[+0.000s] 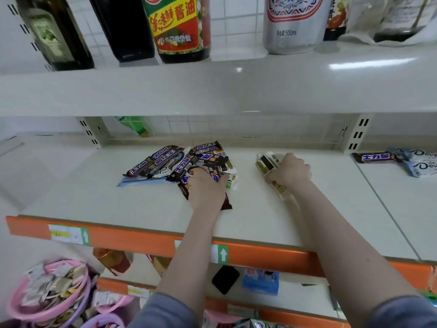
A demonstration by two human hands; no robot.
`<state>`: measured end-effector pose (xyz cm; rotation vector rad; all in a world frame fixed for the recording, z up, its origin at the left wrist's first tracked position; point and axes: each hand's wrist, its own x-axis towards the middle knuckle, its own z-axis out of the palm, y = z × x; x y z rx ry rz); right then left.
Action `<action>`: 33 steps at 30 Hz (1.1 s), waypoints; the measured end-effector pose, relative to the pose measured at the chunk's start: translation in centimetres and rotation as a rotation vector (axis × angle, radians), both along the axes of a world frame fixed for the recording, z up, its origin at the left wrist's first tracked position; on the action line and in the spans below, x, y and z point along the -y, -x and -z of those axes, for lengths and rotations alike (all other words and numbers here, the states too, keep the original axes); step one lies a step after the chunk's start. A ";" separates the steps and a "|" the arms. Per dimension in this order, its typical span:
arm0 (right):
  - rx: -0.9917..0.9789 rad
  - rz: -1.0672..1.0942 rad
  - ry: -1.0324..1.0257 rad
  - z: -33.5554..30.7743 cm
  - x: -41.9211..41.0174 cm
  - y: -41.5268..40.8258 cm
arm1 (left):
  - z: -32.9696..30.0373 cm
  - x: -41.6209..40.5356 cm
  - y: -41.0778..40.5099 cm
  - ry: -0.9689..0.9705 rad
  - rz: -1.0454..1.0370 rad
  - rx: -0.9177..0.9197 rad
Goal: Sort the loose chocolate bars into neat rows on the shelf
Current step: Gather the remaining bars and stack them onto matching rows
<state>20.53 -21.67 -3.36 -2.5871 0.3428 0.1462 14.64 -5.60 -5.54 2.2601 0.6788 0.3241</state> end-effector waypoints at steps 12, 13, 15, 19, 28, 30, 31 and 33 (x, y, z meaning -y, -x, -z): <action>0.014 -0.137 -0.162 0.6 1.6 1.1 | -1.0 1.3 -2.7 -0.139 -0.087 -0.275; 0.022 -0.140 -0.158 0.6 1.7 1.3 | -0.9 1.2 -2.8 -0.128 -0.082 -0.284; 0.033 -0.141 -0.154 0.6 1.9 1.6 | -0.8 1.2 -2.9 -0.104 -0.054 -0.300; 0.043 -0.149 -0.146 1.0 2.7 2.0 | -1.0 1.8 -1.8 -0.283 0.129 -0.346; 0.070 -0.123 -0.118 1.4 4.2 2.7 | -1.1 0.7 2.1 -0.059 0.450 -0.183; 0.083 -0.111 -0.109 1.3 4.4 3.0 | -0.7 1.0 2.1 -0.022 0.389 -0.126; 0.090 -0.108 -0.108 1.3 4.6 3.2 | -0.7 1.5 2.1 -0.048 0.318 -0.119; 0.099 -0.103 -0.116 1.3 4.7 3.5 | -0.7 2.7 1.8 -0.162 0.159 -0.152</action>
